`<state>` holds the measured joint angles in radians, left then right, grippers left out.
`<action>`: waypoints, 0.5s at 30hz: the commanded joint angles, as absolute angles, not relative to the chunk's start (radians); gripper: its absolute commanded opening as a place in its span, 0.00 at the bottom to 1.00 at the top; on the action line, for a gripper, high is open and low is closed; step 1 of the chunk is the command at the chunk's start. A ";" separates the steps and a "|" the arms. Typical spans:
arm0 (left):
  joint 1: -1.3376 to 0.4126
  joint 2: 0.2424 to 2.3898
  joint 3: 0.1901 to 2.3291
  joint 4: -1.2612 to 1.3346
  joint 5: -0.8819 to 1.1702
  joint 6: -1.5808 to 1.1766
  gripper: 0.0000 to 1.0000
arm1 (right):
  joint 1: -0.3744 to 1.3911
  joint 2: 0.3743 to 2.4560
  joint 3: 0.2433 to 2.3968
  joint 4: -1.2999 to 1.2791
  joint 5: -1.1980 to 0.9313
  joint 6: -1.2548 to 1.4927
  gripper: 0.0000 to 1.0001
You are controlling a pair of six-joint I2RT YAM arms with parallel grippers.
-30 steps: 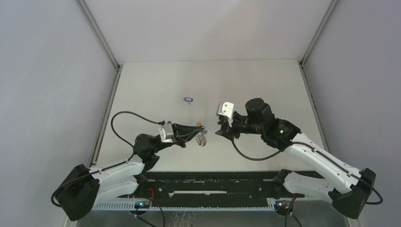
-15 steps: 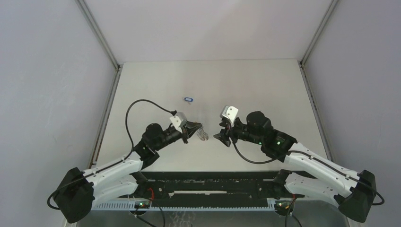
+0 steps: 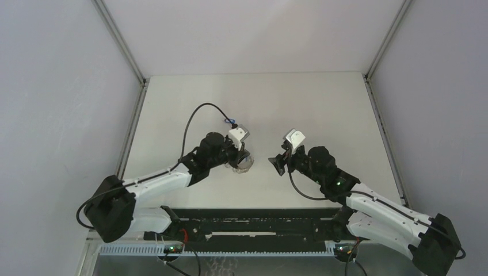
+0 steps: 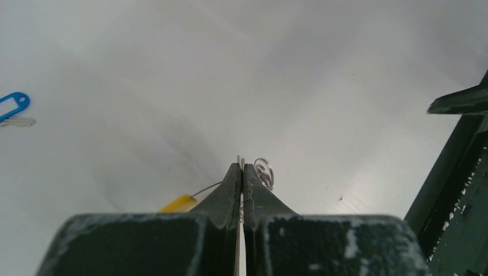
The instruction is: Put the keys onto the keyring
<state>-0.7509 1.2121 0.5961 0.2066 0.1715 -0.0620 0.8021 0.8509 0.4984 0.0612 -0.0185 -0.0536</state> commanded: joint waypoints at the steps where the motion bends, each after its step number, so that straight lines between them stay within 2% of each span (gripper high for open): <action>1: -0.763 1.351 0.720 0.181 0.161 -0.067 0.00 | 0.742 0.778 0.451 0.219 0.077 0.058 0.68; 10: -0.832 1.679 0.948 0.230 0.216 -0.064 0.06 | 0.684 0.625 0.321 0.322 0.183 0.117 0.70; 15: -0.850 1.776 1.038 0.233 0.227 -0.064 0.15 | 0.674 0.612 0.307 0.326 0.198 0.119 0.69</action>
